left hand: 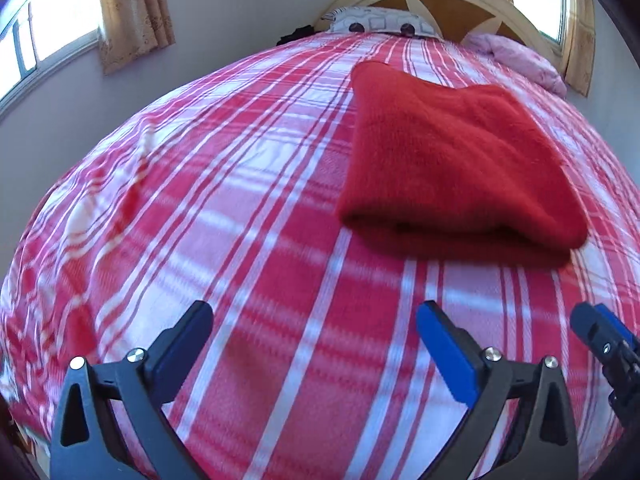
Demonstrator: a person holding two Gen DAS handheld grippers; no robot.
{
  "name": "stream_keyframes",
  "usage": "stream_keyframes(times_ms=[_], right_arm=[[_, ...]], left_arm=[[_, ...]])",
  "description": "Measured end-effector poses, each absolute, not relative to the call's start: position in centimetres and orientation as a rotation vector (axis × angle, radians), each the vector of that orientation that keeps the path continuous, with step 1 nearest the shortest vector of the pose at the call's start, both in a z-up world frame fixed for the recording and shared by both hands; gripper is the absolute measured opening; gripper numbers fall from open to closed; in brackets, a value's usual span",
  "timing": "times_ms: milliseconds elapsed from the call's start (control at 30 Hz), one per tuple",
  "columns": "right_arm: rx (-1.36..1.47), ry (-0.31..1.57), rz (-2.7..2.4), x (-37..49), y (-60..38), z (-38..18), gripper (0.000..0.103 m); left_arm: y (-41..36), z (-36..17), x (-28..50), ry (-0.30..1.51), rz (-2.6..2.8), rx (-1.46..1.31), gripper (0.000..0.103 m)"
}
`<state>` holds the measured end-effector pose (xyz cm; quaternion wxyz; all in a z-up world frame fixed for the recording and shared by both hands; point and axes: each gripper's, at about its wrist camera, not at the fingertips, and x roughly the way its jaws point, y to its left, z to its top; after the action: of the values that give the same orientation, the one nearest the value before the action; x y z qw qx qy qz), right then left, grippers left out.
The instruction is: Fold small clothes
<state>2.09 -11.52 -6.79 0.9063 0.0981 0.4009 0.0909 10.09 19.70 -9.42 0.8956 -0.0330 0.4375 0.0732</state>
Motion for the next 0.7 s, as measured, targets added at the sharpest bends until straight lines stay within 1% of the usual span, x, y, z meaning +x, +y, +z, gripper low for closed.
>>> stream_keyframes(times_ms=[100,233,367,500,533,600,700], right_arm=[[0.223,0.840,0.210,-0.1,-11.6,-6.1,0.063],[0.217,0.828,0.229,-3.0,-10.4,-3.7,0.063],[0.160,0.776,0.212,-5.5,-9.7,-0.2,0.063],[0.192,0.675,0.210,-7.8,-9.9,4.1,0.063],[0.196,0.637,0.208,-8.3,-10.0,5.5,0.065],[0.198,0.569,0.198,-9.2,-10.0,7.4,0.075],[0.194,0.457,0.180,-11.0,-9.8,9.5,0.076]], left_arm=[[19.8,-7.9,7.9,0.865,0.158,-0.065,0.103],[19.4,-5.0,5.4,0.781,0.151,-0.019,0.103],[18.7,-1.2,3.6,0.696,0.137,-0.018,0.103],[17.2,2.8,1.2,0.597,0.101,0.023,0.103],[17.0,3.3,0.8,0.580,0.096,0.030,0.103],[16.5,4.6,-0.2,0.545,0.084,0.051,0.103],[16.2,6.1,-1.6,0.508,0.072,0.054,0.103]])
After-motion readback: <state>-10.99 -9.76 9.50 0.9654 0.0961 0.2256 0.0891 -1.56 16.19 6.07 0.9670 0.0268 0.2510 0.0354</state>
